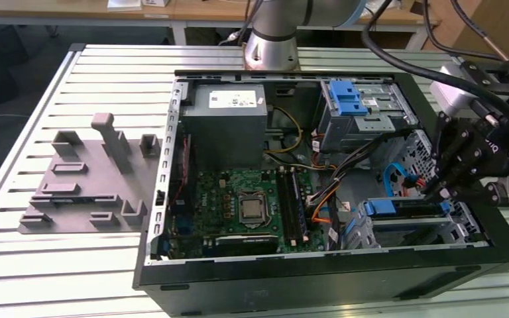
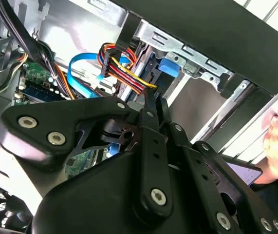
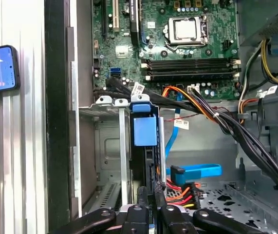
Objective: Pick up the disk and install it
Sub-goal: 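Insert the first disk wire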
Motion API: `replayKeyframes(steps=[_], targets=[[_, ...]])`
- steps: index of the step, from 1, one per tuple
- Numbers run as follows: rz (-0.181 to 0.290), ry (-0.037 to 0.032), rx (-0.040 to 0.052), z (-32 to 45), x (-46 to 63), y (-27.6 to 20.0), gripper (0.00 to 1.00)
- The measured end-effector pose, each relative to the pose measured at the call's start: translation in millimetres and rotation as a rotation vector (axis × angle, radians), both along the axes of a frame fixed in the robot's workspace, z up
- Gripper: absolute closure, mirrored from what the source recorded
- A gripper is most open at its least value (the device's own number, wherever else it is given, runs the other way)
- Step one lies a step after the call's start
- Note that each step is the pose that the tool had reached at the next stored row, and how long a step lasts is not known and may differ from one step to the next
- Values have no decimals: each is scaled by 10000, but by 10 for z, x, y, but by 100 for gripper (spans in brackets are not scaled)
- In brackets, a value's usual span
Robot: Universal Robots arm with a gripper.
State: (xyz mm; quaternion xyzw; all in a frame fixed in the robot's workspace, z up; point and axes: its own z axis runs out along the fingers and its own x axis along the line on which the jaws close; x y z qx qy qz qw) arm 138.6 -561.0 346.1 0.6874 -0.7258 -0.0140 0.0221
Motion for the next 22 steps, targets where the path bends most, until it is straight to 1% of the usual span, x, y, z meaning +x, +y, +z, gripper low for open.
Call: replayKeyframes(steps=[3, 9, 12, 15, 18, 22], targets=[[110, -5, 24, -14, -14, 0, 84], [181, -13, 47, -54, -24, -1, 84], [286, -37, 73, -72, -38, 2, 84], [409, -61, 74, -78, -41, 16, 84], [422, -96, 75, -83, -51, 29, 84], [422, -114, 73, -90, -59, 31, 84]])
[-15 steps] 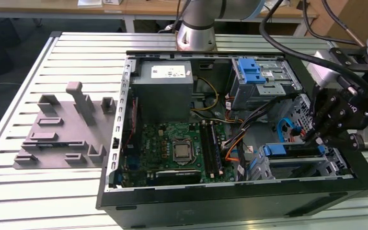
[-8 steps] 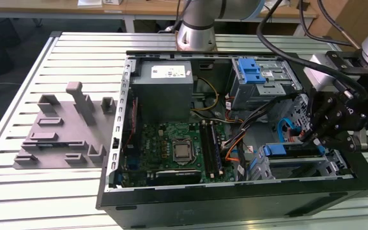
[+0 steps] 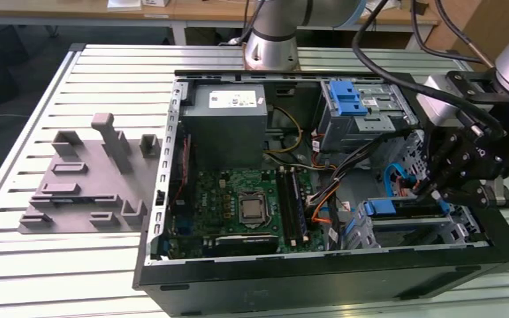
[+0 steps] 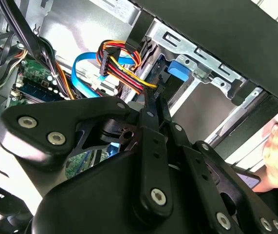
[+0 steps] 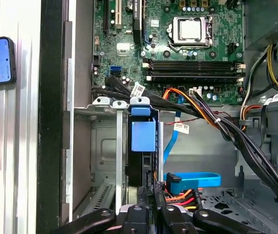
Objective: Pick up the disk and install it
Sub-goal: 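Insert the first disk wire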
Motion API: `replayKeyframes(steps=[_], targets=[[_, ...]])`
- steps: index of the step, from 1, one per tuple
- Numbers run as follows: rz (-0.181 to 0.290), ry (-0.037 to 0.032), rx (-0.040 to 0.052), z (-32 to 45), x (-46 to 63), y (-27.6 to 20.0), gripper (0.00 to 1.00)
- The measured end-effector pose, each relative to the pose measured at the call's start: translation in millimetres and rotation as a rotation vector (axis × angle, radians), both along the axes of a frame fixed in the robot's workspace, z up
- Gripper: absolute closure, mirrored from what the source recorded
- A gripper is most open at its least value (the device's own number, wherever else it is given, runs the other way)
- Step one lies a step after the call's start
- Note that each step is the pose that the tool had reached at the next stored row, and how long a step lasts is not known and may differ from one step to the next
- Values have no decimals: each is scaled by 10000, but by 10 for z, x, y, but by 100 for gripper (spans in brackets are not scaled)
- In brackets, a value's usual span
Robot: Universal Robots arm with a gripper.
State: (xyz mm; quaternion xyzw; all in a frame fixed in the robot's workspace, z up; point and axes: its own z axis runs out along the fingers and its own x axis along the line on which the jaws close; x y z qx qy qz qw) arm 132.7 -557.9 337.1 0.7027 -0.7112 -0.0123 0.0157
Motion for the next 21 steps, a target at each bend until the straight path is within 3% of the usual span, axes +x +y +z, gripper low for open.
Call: replayKeyframes(steps=[21], targets=[[-7, -6, 0, -31, 3, 25, 84]])
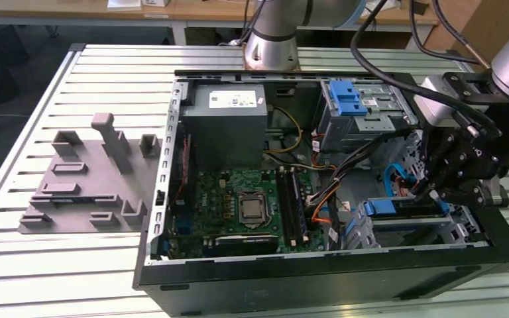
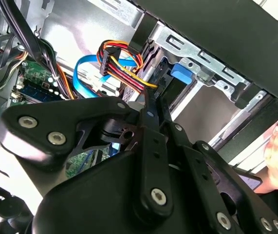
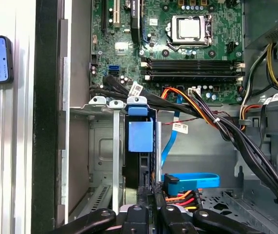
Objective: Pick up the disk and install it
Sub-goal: 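Insert the first disk wire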
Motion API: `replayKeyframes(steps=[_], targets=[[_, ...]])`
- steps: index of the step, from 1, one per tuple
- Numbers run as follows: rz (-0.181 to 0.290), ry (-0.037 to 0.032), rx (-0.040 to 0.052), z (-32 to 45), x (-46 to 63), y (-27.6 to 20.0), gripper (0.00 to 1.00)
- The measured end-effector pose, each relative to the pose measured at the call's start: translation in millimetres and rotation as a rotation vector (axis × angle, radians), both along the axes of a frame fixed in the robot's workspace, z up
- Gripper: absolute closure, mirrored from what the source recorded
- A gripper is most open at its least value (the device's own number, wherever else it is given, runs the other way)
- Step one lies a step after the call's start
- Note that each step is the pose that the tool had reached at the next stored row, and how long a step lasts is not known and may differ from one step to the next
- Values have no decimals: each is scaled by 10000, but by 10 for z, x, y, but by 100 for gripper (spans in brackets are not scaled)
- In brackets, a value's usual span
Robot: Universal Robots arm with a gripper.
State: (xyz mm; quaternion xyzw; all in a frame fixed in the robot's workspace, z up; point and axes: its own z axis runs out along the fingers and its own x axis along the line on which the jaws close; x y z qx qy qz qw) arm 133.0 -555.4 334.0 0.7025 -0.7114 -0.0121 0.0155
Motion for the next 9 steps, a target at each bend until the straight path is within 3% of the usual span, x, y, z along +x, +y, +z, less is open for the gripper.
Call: replayKeyframes(steps=[9], targets=[[-7, 1, 1, -21, 0, 0, 84]])
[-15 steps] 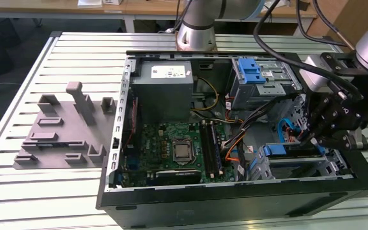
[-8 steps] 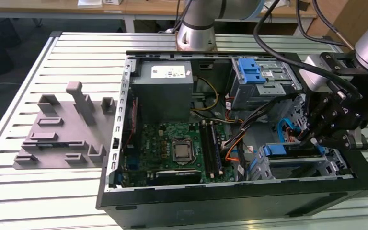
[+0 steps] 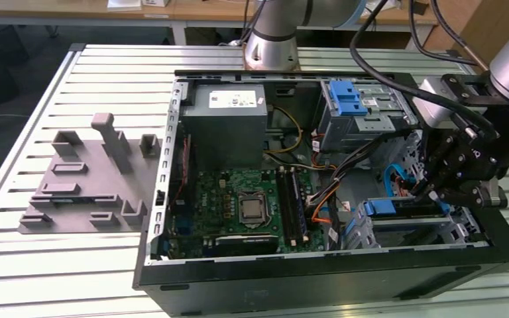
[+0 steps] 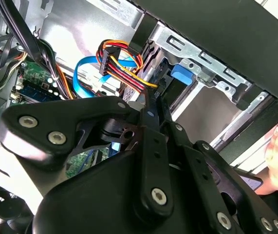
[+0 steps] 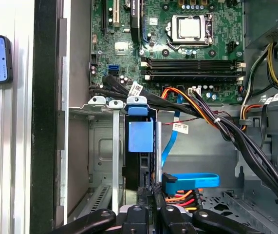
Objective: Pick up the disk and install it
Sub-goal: 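Insert the first disk wire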
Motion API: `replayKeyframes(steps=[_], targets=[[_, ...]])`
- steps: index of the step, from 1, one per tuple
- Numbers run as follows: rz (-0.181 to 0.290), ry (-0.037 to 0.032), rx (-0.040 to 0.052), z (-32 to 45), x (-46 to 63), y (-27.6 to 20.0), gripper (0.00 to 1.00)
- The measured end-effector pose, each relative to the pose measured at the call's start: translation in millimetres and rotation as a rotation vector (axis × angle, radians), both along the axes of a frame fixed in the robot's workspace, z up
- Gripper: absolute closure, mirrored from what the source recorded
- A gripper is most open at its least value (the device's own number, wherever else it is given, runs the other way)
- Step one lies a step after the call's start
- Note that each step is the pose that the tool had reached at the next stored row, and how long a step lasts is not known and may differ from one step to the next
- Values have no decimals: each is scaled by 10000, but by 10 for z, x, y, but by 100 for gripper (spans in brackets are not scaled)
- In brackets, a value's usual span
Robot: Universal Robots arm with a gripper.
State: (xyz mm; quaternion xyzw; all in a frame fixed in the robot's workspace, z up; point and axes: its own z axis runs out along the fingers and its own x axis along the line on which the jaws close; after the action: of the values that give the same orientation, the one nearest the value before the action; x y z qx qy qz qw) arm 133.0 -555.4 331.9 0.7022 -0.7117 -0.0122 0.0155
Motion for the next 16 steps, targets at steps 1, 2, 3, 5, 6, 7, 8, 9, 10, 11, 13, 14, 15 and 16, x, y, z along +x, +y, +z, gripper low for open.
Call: replayKeyframes(steps=[1, 2, 3, 5, 6, 7, 8, 9, 10, 11, 13, 14, 15, 16], targets=[[0, 1, -1, 0, 0, 0, 84], [0, 4, -2, -1, 0, 0, 84], [0, 10, -2, -1, 0, 0, 84], [0, 24, 3, -11, 1, 1, 84], [0, 30, -1, -16, 0, 0, 84], [0, 35, 1, -25, 1, 0, 84], [0, 39, -5, -30, 1, 0, 84], [1, 40, -10, -32, 1, 0, 84], [1, 41, -9, -33, 1, 0, 84], [1, 41, -8, -34, 1, -1, 84], [1, 43, 0, -34, 1, 0, 84], [0, 49, 10, -29, 2, 0, 84], [-1, 51, 18, -24, 1, 0, 82], [-1, 55, 8, -9, 2, 0, 82]])
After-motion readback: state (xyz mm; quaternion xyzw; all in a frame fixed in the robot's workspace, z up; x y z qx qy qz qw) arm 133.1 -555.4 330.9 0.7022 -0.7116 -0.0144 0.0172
